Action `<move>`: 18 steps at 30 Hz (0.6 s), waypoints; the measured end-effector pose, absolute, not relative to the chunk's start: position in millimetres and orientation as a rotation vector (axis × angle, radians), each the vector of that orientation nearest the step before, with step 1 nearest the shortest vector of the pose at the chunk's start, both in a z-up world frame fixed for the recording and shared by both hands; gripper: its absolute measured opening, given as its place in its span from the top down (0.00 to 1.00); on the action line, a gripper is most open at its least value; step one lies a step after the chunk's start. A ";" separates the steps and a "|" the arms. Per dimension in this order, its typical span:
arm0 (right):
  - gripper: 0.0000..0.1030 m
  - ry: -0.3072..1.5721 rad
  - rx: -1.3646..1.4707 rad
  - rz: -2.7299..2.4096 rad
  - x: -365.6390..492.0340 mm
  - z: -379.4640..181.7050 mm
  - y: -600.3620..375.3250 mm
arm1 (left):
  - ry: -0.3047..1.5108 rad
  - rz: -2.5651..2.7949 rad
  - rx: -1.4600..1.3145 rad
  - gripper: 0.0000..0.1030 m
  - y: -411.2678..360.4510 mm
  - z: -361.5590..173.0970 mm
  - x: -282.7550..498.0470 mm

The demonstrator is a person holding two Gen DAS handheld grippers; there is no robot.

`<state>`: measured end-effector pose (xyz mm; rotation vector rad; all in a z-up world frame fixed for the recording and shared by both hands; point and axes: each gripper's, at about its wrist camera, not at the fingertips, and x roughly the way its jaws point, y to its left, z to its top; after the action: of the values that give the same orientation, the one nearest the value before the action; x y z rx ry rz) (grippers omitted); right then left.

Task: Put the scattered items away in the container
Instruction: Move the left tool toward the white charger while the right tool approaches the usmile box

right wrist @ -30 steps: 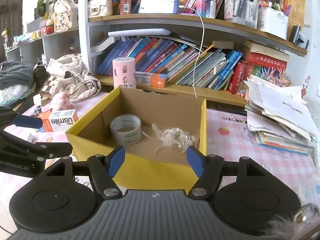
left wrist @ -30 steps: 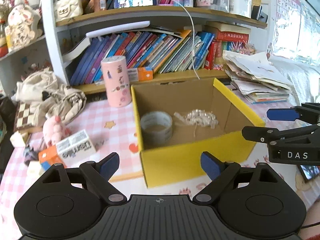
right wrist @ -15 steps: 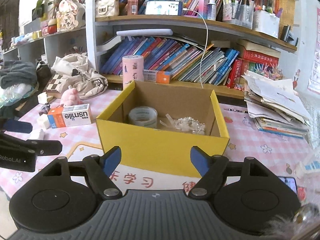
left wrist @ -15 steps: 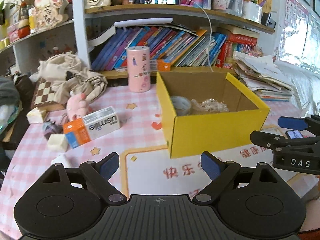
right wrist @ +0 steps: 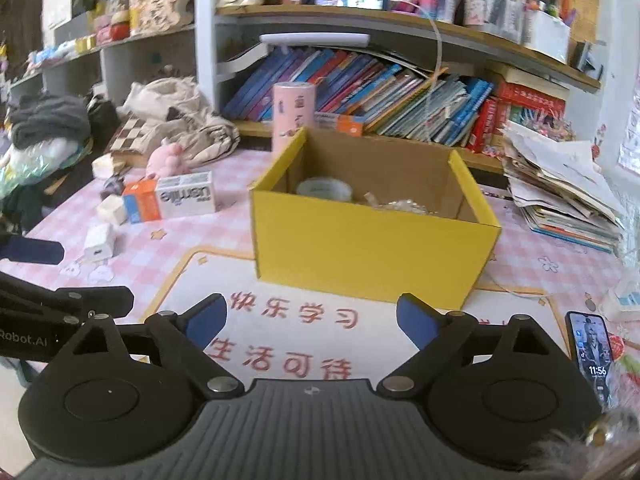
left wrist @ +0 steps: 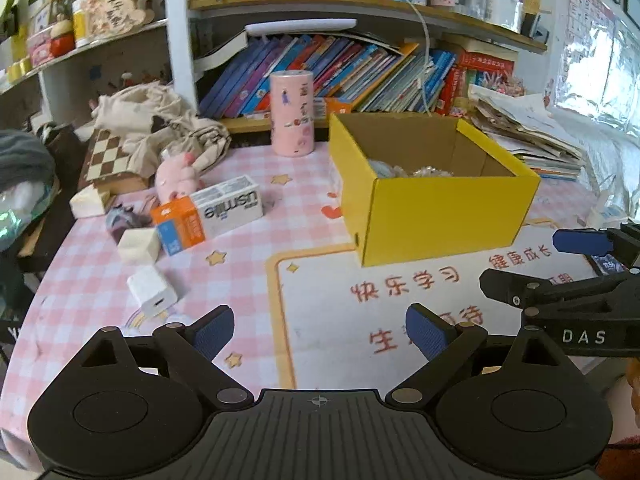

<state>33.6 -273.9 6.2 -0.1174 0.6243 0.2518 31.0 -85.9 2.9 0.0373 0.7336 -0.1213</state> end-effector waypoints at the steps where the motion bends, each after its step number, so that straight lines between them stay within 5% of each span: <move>1: 0.09 0.626 -0.125 0.256 31.8 5.5 -269.9 | 0.735 -0.115 0.030 0.08 -81.7 2.5 29.1; 18: 0.04 0.639 -0.193 0.328 14.5 2.3 -208.7 | 0.738 -0.035 -0.029 0.08 -25.5 0.3 0.1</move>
<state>14.5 -208.7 2.3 -0.1932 0.6394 0.3283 0.1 -25.5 0.3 -0.0289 0.7384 -0.0353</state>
